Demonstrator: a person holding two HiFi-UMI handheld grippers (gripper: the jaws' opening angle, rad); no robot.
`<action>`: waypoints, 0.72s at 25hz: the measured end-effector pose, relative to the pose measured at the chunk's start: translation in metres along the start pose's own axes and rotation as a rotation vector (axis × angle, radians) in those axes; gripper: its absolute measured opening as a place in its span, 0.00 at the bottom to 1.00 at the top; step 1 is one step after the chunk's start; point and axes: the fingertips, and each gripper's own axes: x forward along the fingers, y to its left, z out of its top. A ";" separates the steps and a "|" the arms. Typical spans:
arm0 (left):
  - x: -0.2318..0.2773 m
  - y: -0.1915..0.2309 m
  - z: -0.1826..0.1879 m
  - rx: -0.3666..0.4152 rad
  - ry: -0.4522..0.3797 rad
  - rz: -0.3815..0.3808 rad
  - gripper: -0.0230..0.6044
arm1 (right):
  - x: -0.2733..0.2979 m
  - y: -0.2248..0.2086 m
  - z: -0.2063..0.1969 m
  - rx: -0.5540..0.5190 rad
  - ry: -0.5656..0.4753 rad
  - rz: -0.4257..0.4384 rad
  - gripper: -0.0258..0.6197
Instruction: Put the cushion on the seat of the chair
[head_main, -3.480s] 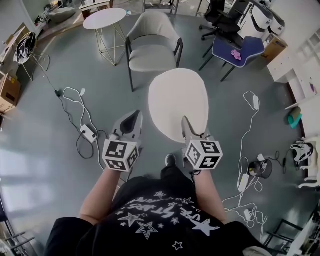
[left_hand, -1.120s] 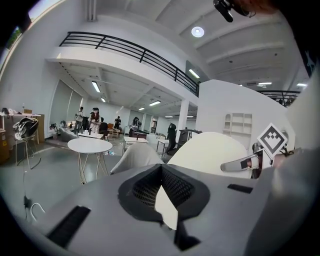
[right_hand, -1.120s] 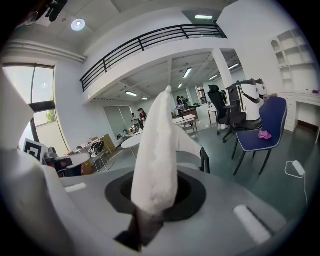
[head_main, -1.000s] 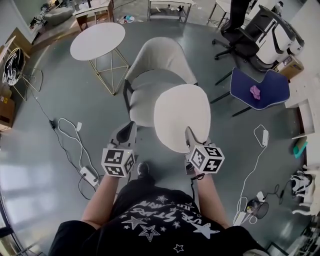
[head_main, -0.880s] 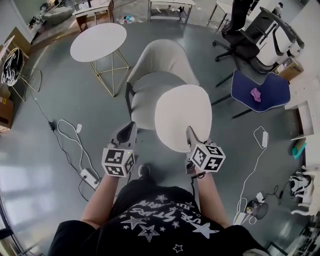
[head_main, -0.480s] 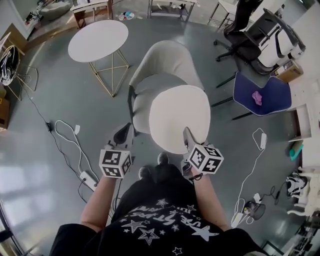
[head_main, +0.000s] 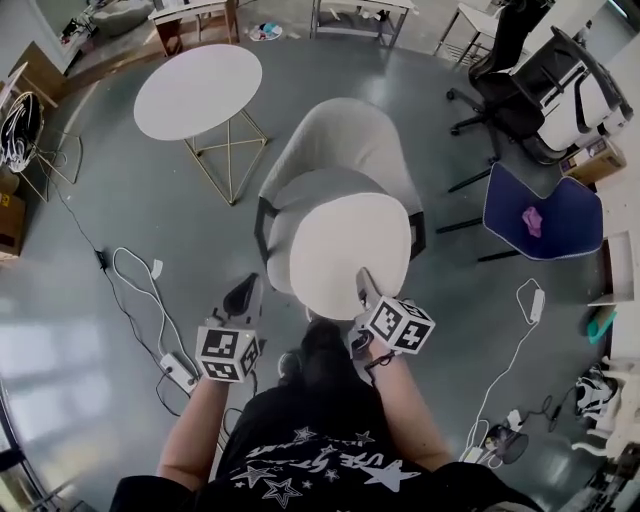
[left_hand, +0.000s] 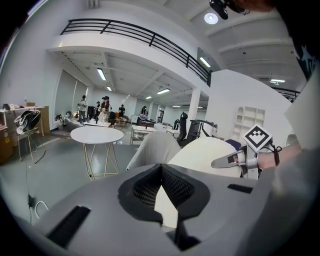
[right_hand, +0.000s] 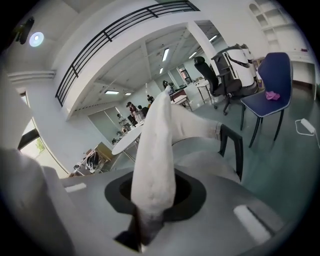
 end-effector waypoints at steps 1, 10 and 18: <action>0.007 0.002 -0.001 -0.003 0.005 0.004 0.05 | 0.009 -0.002 0.000 0.003 0.007 0.002 0.14; 0.076 0.027 -0.016 -0.024 0.056 0.043 0.05 | 0.088 -0.011 -0.016 0.023 0.096 0.083 0.14; 0.102 0.036 -0.054 -0.063 0.121 0.081 0.05 | 0.129 -0.034 -0.042 0.100 0.122 0.106 0.14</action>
